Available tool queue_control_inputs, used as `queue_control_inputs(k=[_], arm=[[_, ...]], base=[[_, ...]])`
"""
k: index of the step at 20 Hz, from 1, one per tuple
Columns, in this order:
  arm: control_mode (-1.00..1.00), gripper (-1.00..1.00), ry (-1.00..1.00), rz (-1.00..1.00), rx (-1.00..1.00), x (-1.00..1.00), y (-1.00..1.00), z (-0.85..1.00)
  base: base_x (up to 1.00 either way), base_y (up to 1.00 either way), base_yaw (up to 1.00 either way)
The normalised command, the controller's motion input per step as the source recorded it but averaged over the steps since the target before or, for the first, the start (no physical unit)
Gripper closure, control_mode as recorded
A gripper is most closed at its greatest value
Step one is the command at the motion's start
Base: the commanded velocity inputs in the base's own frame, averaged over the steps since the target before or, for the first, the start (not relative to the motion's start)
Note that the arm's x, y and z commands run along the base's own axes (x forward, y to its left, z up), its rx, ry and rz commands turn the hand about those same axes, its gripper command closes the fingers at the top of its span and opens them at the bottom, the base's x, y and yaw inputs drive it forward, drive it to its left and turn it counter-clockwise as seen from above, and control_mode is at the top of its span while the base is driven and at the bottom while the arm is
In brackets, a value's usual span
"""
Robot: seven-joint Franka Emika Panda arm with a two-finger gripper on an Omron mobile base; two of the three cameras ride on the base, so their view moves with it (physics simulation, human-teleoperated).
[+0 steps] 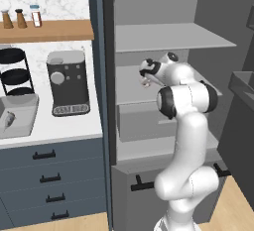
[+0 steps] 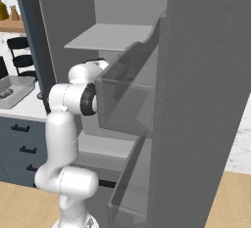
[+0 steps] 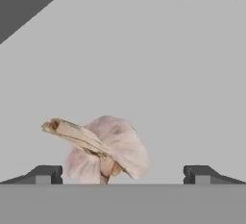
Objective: Place one garlic and one fish in each tupperware on the nearby counter, to pack two identical lunches.
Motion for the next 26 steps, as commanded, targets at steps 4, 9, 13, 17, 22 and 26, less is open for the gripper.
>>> queue_control_inputs(k=[4, 9, 13, 17, 22, 26], arm=[[-1.0, -1.0, 0.0, 0.0, -0.05, 0.47, 0.0, -0.19], [-1.0, -1.0, 0.0, 0.0, -0.04, 0.39, 0.03, -0.15], [-1.0, 1.0, 0.0, 0.0, 0.0, 0.02, 0.33, -0.46], [-1.0, 1.0, 0.0, 0.0, 0.0, -0.17, 0.14, -0.65], [-1.0, 1.0, 0.0, -0.02, 0.0, -0.4, -0.11, -0.26], [-1.0, 1.0, 0.0, -0.15, 0.0, -0.91, -0.08, 0.0]], base=[[0.0, 0.0, 0.0], [0.0, 0.0, 0.0], [0.0, 0.0, 0.0], [0.0, 0.0, 0.0], [0.0, 0.0, 0.0], [0.0, 0.0, 0.0]])
